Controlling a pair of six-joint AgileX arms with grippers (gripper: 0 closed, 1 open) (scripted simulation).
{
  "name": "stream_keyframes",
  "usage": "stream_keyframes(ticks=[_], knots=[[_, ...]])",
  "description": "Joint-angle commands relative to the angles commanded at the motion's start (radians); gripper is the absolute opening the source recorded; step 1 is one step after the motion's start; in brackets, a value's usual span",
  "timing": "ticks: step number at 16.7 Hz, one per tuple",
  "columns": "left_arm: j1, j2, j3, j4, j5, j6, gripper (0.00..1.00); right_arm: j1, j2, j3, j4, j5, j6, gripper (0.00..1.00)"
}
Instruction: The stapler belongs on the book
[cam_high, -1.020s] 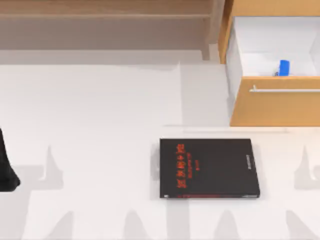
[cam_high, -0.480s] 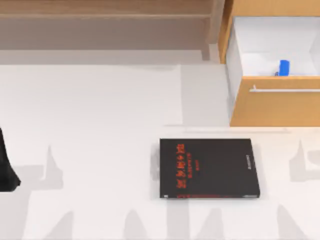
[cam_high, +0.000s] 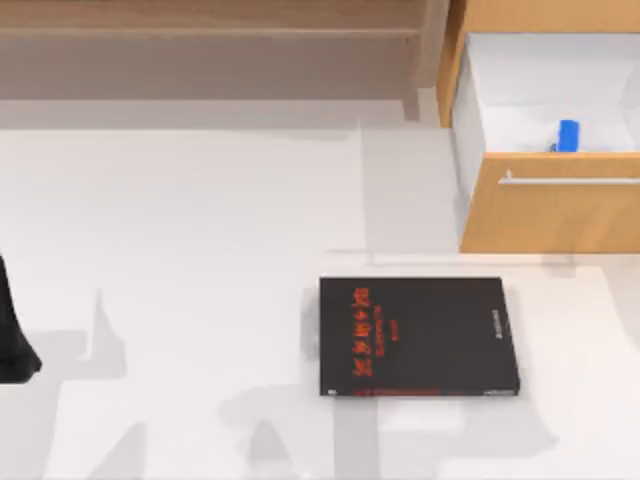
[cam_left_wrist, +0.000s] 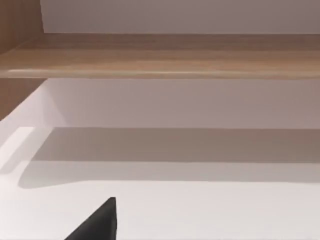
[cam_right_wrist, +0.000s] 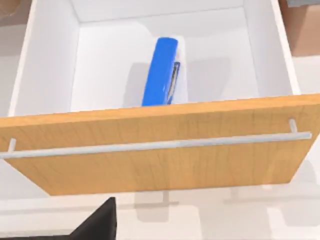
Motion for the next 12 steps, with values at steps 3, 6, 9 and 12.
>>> stream_keyframes(ticks=[3, 6, 9, 12], knots=[[0.000, 0.000, 0.000, 0.000, 0.000, 0.000, 1.00, 0.020, 0.294, 0.267, -0.145, 0.002, 0.043, 1.00], [0.000, 0.000, 0.000, 0.000, 0.000, 0.000, 1.00, 0.039, 0.576, 0.531, -0.280, 0.006, 0.082, 1.00], [0.000, 0.000, 0.000, 0.000, 0.000, 0.000, 1.00, 0.055, 0.833, 0.776, -0.404, 0.014, 0.119, 1.00], [0.000, 0.000, 0.000, 0.000, 0.000, 0.000, 1.00, 0.064, 1.057, 0.986, -0.515, 0.025, 0.155, 1.00]])
